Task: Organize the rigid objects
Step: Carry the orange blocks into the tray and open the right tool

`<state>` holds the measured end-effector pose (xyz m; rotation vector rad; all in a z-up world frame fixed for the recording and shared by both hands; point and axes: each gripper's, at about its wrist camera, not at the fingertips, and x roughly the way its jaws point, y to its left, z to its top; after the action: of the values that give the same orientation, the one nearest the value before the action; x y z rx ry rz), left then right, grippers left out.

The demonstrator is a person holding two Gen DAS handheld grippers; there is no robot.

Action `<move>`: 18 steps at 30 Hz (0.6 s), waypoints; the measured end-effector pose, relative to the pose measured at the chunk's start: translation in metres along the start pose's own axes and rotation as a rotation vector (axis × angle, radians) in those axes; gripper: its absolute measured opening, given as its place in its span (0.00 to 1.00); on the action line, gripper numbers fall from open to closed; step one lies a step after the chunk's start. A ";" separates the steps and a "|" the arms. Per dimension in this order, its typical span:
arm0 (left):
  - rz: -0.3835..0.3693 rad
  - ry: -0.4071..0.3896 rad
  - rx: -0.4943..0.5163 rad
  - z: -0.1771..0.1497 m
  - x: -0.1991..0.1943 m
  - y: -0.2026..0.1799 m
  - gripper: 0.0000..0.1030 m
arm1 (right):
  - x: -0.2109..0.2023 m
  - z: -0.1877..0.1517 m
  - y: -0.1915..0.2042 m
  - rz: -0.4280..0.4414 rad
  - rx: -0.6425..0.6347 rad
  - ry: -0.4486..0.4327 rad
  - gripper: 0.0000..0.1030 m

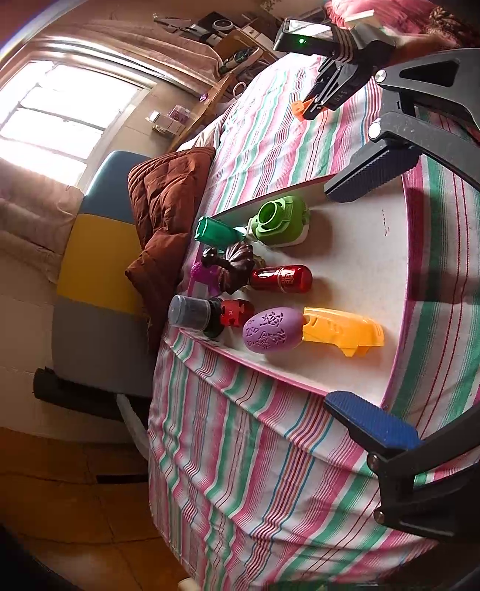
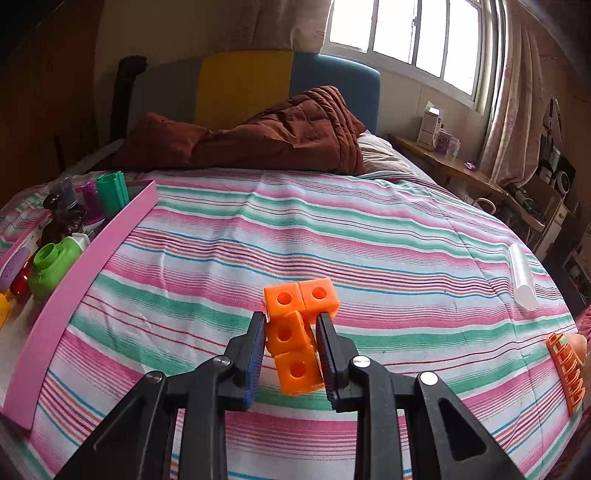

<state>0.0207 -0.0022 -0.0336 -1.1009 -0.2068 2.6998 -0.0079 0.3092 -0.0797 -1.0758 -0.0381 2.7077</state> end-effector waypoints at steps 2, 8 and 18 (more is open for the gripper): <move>0.018 -0.007 0.016 0.001 -0.002 -0.002 1.00 | -0.006 -0.002 0.008 0.019 -0.022 0.002 0.26; 0.116 -0.023 0.047 0.003 -0.005 -0.006 1.00 | -0.024 -0.008 0.035 0.125 -0.053 0.009 0.26; 0.283 -0.030 0.113 0.004 -0.009 -0.007 1.00 | -0.064 0.003 0.059 0.358 0.017 -0.006 0.26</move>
<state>0.0251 0.0021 -0.0233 -1.1325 0.1052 2.9321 0.0232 0.2375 -0.0411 -1.1659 0.1946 3.0169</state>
